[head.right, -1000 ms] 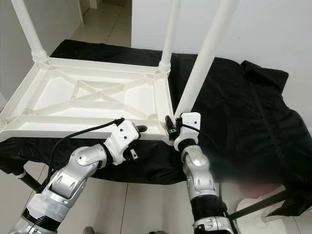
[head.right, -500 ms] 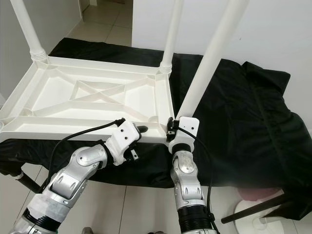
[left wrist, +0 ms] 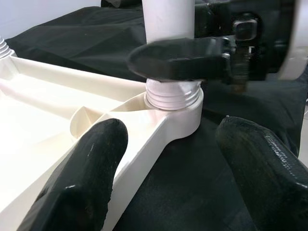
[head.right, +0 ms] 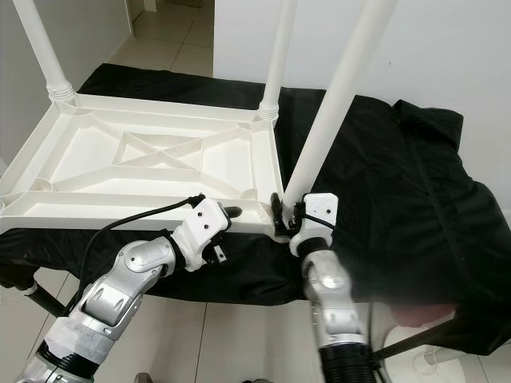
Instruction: Building children table
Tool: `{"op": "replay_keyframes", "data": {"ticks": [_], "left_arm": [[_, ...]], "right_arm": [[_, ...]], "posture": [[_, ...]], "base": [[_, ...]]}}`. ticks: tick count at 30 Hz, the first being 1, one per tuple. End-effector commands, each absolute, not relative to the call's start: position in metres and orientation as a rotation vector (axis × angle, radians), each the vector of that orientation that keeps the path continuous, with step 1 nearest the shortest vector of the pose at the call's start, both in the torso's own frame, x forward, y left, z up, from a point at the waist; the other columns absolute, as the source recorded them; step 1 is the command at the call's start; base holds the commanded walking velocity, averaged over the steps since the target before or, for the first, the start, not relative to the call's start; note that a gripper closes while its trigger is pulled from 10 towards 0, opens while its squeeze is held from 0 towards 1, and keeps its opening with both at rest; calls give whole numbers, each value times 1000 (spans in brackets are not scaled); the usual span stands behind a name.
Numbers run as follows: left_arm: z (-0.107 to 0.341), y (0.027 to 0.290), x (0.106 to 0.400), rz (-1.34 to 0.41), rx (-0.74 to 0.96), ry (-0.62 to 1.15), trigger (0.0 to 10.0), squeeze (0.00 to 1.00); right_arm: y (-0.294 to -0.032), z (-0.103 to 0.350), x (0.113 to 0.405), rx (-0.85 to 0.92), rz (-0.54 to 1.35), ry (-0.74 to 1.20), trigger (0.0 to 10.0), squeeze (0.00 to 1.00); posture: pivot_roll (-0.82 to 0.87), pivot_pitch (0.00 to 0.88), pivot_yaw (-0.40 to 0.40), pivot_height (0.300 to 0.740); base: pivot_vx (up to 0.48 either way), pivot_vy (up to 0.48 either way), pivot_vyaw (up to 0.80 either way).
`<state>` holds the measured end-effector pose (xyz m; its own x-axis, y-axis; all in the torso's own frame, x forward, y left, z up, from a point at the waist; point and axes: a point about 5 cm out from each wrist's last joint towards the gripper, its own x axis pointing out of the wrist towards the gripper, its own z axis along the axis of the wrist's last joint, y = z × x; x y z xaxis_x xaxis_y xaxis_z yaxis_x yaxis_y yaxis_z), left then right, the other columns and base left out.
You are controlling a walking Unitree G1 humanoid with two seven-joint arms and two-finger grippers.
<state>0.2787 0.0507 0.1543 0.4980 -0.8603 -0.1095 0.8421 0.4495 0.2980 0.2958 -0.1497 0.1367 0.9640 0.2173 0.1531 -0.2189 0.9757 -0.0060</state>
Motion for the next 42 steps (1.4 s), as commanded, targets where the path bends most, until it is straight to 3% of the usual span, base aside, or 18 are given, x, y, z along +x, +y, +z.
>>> {"op": "replay_keyframes", "data": {"ticks": [1, 16, 18, 19, 21, 33, 34, 42], "left_arm": [[153, 49, 280, -1041, 338, -64, 10000, 0], [153, 47, 279, -1043, 337, -66, 10000, 0], [154, 47, 280, -1042, 338, -67, 10000, 0], [154, 47, 280, -1040, 338, -69, 10000, 0], [155, 48, 279, -1037, 337, -70, 10000, 0], [155, 51, 278, -1028, 339, -64, 10000, 0], [155, 51, 278, -1029, 339, -64, 10000, 0], [155, 51, 277, -1037, 339, -62, 10000, 0]], "right_arm": [[-151, 131, 296, -5, 293, -126, 10000, 0], [-158, 136, 315, -104, 456, -122, 10000, 0], [-158, 135, 318, -108, 473, -111, 9647, 0], [-158, 132, 320, -108, 490, -95, 3647, 0], [-157, 127, 322, -104, 517, -76, 0, 0], [-159, 121, 322, -92, 527, -62, 0, 0], [-159, 122, 322, -84, 520, -64, 10000, 0], [-157, 132, 323, -33, 445, -102, 10000, 0]], "posture": [[-5, 47, -94, 740], [-1, 56, -90, 740], [6, 60, -92, 740], [10, 61, -93, 740], [14, 63, -93, 740], [20, 73, -91, 740], [19, 73, -90, 740], [16, 76, -88, 740]], "base": [[0, 0, 0], [0, 0, 0], [0, 0, 0], [0, 0, 0], [0, 0, 0], [0, 0, 0], [0, 0, 0], [0, 0, 0]]}}
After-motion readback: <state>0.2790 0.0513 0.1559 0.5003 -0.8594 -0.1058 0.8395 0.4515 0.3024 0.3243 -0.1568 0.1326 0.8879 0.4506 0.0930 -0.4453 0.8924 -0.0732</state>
